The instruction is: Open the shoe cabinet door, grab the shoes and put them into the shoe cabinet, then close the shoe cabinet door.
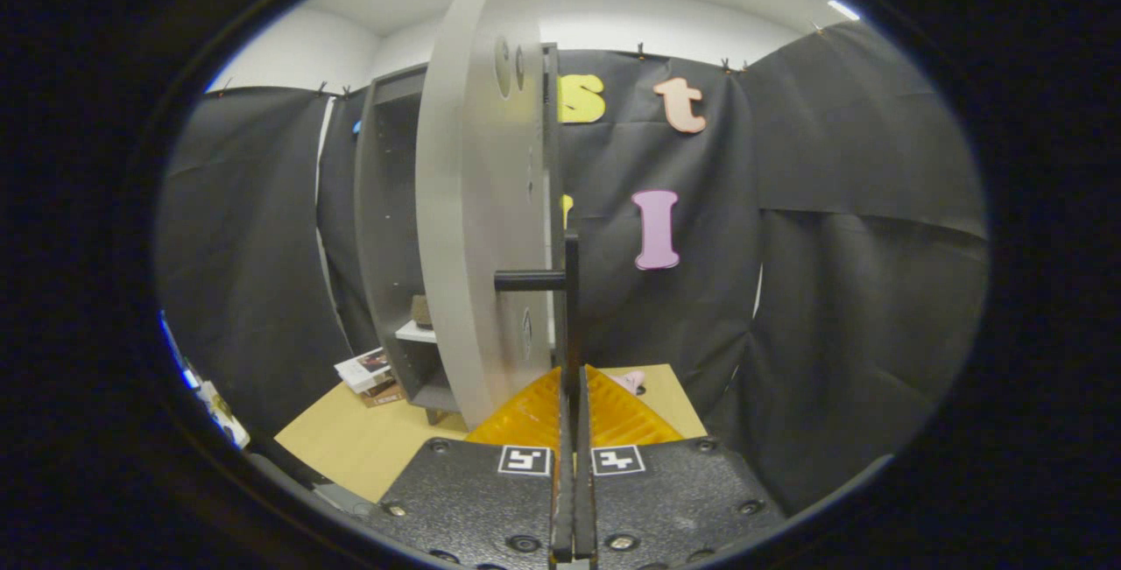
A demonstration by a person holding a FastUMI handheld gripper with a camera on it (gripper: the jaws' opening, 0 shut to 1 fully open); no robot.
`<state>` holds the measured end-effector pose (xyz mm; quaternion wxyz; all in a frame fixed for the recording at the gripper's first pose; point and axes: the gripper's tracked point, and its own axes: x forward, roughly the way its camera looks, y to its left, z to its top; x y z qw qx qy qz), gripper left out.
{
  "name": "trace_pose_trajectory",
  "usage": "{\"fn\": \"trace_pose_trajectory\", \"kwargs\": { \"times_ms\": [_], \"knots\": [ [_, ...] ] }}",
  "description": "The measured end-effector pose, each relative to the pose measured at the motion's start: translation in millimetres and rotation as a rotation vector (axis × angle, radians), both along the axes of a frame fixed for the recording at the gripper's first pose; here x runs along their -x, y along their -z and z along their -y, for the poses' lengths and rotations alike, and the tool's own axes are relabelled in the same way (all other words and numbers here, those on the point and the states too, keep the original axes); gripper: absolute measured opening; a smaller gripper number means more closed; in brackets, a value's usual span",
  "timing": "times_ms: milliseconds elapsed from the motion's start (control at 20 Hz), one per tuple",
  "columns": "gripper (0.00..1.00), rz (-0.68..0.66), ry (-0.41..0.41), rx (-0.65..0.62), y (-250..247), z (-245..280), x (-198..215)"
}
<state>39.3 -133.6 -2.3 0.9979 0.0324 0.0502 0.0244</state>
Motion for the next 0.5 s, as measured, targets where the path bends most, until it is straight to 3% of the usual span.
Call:
{"fn": "trace_pose_trajectory", "kwargs": {
  "times_ms": [150,500],
  "knots": [
    [0.04,-0.006,-0.054,-0.035,-0.1,-7.0,-0.9],
    [0.06,-0.002,-0.01,-0.025,-2.4,2.2,12.8]
  ]
}}
